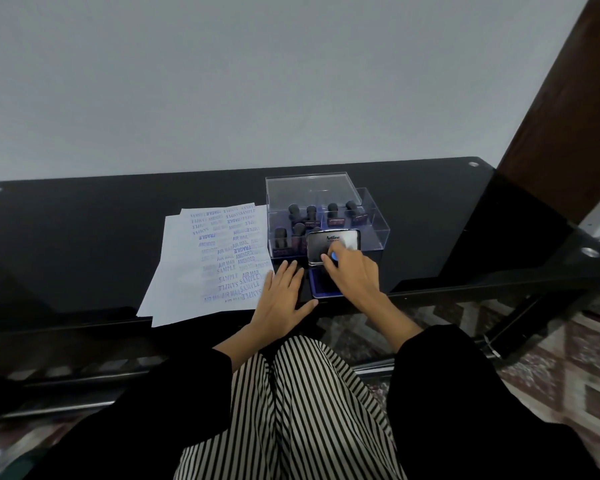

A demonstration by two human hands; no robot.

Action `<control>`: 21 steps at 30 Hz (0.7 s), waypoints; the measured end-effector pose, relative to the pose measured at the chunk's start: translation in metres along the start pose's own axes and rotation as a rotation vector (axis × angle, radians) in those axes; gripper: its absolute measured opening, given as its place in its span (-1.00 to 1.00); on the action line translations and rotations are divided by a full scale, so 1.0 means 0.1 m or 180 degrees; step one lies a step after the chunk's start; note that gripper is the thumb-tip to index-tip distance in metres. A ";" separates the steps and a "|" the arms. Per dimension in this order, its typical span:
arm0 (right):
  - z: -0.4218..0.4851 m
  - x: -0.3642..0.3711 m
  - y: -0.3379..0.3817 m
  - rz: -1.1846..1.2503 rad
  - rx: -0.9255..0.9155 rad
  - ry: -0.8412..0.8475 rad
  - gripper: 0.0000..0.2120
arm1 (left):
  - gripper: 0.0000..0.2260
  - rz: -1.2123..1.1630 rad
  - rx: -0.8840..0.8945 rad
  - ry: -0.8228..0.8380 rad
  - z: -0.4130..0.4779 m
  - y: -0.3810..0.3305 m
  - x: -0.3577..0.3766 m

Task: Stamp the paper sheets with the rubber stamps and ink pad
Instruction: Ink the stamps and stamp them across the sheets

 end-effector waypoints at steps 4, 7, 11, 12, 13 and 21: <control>-0.01 -0.02 0.00 0.0020 -0.0025 0.0006 -0.73 | -0.19 0.0238 0.0265 -0.0022 -0.11 0.07 0.07; -0.02 -0.01 0.02 0.0037 -0.0039 -0.0002 -0.74 | -0.26 0.0311 0.0429 -0.0048 -0.16 0.07 0.09; -0.02 0.03 0.05 0.0062 -0.0046 -0.0033 -0.76 | -0.40 0.0433 0.0416 -0.0039 -0.17 0.07 0.10; -0.02 0.05 0.06 0.0071 -0.0039 -0.0042 -0.77 | -0.44 0.0542 0.0400 -0.0042 -0.17 0.08 0.12; -0.03 0.07 0.06 0.0091 -0.0019 -0.0058 -0.77 | -0.46 0.0641 0.0366 -0.0061 -0.17 0.09 0.13; -0.10 0.21 0.12 0.0220 0.0137 -0.0600 -0.75 | -0.40 0.0567 0.0346 -0.0143 -0.18 0.06 0.15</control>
Point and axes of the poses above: each hand's wrist, its own z-axis towards the middle knuckle, its own x-axis out of the palm, y = z × x, the point moved 3 cm from there along z, towards the middle knuckle
